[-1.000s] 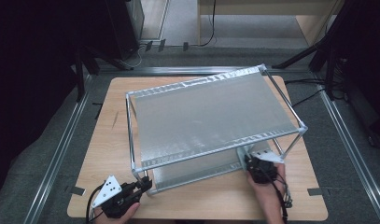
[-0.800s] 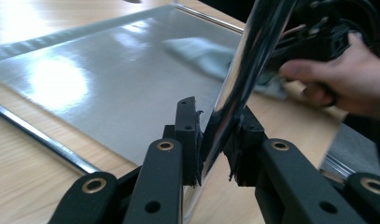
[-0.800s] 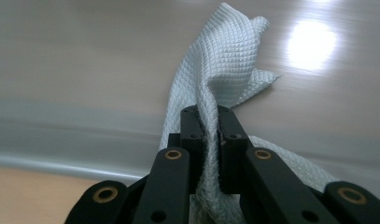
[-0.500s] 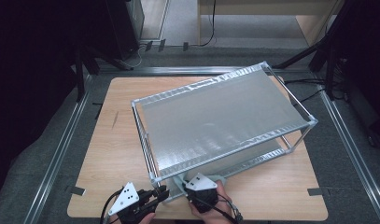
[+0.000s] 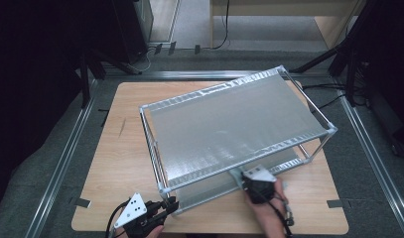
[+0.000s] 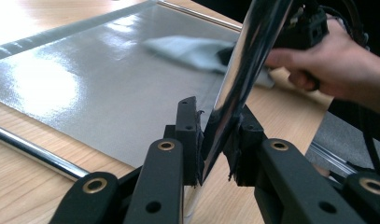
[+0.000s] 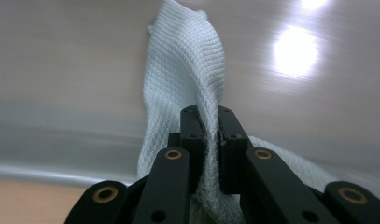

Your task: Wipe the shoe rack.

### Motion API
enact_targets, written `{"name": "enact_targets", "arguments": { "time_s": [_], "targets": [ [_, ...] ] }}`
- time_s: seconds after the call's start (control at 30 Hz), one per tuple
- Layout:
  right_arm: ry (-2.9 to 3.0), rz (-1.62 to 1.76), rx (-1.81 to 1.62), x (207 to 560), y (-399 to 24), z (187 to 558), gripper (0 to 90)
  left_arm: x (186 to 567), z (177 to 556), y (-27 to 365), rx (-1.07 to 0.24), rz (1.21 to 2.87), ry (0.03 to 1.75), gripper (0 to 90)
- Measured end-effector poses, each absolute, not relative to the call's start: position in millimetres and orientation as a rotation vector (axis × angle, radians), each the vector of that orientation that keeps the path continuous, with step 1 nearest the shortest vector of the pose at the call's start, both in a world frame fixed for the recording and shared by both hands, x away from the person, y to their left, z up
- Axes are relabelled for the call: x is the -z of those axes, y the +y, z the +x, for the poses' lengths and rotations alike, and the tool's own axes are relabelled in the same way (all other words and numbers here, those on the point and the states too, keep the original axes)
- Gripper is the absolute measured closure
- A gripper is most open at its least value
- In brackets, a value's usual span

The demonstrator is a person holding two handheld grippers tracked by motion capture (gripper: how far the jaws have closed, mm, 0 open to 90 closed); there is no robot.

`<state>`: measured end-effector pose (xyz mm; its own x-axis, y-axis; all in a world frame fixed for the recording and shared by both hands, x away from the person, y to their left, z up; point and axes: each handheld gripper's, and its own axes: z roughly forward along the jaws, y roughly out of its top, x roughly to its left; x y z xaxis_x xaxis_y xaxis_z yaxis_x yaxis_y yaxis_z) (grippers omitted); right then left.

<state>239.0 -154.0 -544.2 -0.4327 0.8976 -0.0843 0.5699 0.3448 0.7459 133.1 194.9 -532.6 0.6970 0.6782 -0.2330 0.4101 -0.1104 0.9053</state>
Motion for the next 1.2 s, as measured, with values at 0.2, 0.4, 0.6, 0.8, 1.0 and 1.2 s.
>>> {"name": "enact_targets", "arguments": {
  "time_s": [0.2, 0.4, 0.6, 0.8, 1.0, 1.2],
  "targets": [
    [1.924, 1.518, -0.831, 538.4, -228.2, 258.6, 82.4, 532.7, 135.2, 201.8, -0.295, 1.727, 0.894, 76.6],
    [1.761, 1.675, -0.781, 536.3, -279.1, 260.4, 80.5, 533.0, 137.1, 208.0, -0.311, 1.716, 0.917, 76.5],
    [1.782, 1.694, -0.816, 541.0, -274.3, 262.7, 81.7, 533.3, 139.5, 215.2, -0.313, 1.703, 0.943, 76.4],
    [1.844, 1.641, -0.861, 543.7, -245.7, 264.3, 81.9, 533.6, 139.7, 214.6, -0.307, 1.704, 0.941, 76.2],
    [2.034, 1.461, -0.910, 544.9, -188.0, 256.1, 81.6, 533.5, 137.5, 204.5, -0.293, 1.719, 0.915, 76.4],
    [2.267, 1.255, -1.046, 545.5, -113.3, 231.9, 81.4, 534.5, 133.9, 185.4, -0.280, 1.728, 0.880, 76.7]
  ]
}}
